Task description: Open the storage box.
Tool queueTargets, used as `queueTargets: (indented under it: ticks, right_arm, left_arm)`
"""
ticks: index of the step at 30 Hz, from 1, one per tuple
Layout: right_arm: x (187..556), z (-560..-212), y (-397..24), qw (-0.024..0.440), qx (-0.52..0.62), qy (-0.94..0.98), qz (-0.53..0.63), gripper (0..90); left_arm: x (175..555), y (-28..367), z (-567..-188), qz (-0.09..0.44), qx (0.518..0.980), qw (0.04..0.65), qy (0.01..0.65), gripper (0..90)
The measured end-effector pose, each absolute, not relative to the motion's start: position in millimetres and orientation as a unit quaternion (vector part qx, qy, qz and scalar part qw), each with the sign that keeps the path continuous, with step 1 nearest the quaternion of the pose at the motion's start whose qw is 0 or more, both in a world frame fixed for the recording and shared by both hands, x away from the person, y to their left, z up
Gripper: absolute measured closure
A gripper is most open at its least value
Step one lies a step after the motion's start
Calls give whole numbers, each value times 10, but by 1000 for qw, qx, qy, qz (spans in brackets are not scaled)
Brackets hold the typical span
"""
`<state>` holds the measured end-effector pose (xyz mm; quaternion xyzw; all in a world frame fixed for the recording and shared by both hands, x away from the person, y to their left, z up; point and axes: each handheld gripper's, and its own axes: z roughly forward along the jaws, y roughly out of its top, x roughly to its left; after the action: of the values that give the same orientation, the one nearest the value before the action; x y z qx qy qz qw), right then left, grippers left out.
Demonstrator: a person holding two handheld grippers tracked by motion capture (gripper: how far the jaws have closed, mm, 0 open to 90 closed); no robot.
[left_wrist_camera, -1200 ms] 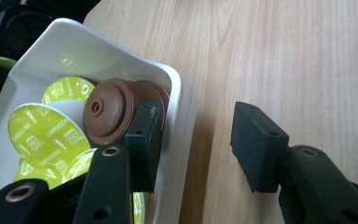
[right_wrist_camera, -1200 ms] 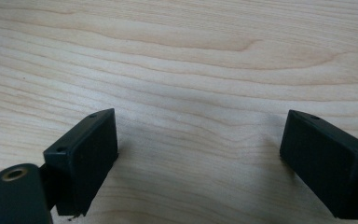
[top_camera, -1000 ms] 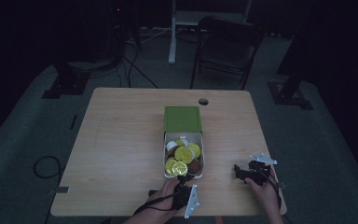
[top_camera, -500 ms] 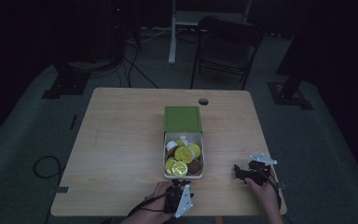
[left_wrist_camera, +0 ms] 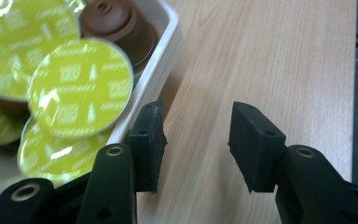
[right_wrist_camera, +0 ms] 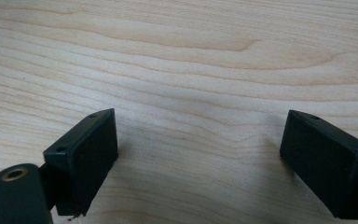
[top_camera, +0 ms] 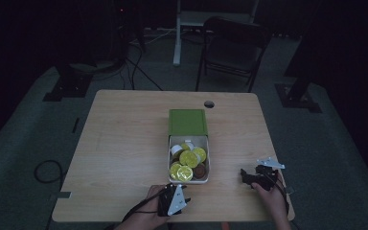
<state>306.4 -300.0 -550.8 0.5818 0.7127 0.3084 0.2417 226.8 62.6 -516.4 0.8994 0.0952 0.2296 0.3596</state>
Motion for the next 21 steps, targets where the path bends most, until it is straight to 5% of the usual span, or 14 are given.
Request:
queueTargets:
  ticks: [21]
  right_arm:
    - [3064, -5508, -3000, 242, 582, 713, 308, 108]
  left_arm:
    - [2337, 1097, -5196, 228, 888, 364, 165, 545]
